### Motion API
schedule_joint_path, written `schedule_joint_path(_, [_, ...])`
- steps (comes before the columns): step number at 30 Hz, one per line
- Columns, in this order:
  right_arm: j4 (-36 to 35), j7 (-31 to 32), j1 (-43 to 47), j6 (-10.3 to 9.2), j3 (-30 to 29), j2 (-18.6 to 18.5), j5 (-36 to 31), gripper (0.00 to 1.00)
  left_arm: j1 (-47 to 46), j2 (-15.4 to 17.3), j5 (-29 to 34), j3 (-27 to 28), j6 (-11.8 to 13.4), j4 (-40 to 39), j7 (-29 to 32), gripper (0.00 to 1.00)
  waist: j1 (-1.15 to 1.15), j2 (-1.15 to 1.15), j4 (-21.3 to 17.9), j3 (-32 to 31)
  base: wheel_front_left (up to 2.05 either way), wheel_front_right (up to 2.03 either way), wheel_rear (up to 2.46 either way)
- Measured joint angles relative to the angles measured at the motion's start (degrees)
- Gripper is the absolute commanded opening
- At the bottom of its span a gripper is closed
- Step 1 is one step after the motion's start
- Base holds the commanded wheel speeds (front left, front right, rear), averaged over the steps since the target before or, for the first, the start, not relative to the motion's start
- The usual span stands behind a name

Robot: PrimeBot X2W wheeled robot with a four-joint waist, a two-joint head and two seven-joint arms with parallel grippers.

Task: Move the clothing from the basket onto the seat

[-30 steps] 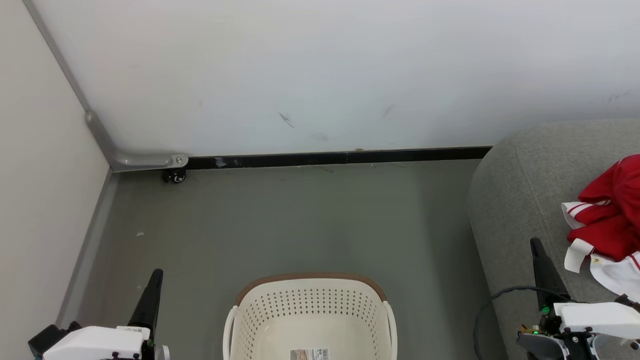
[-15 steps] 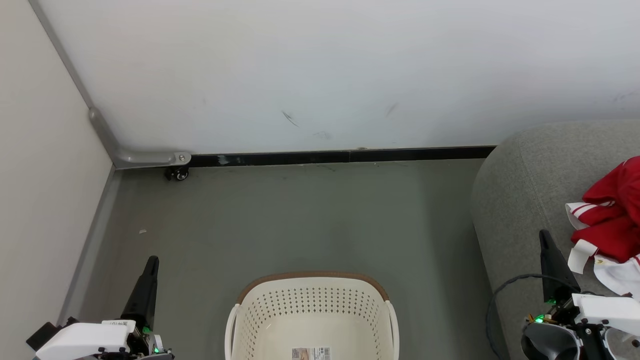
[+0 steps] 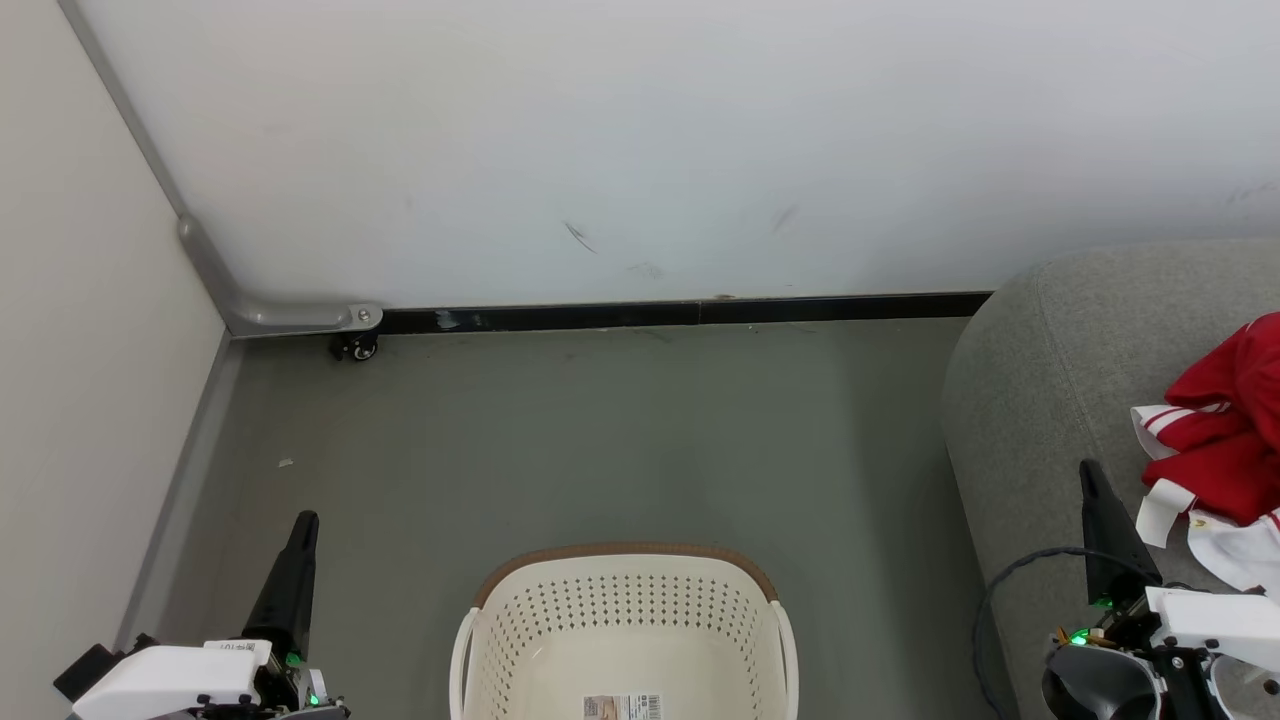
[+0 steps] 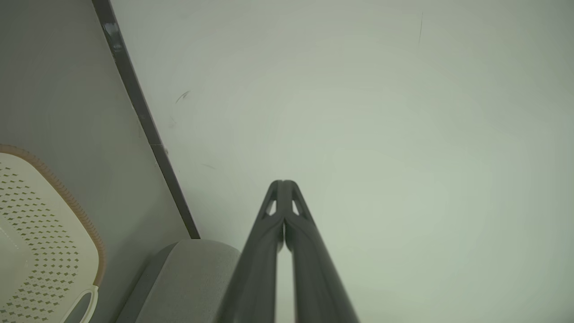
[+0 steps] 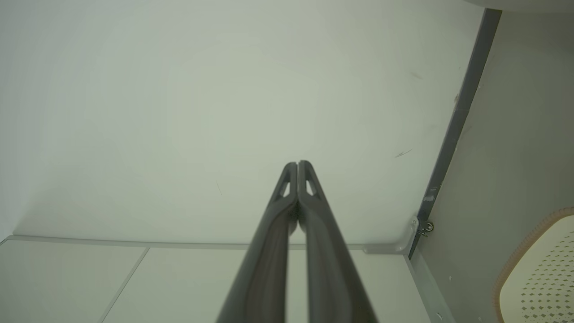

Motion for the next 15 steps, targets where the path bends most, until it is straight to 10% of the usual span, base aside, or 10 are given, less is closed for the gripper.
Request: schedule_joint_path(15, [0.0, 0.1, 0.0, 0.0, -0.1, 0.0, 0.0, 0.0, 0.0, 0.0, 0.0, 0.0, 0.0, -0.2, 0.0, 0.0, 0.0, 0.0, 0.0, 0.0, 0.0, 0.0, 0.0])
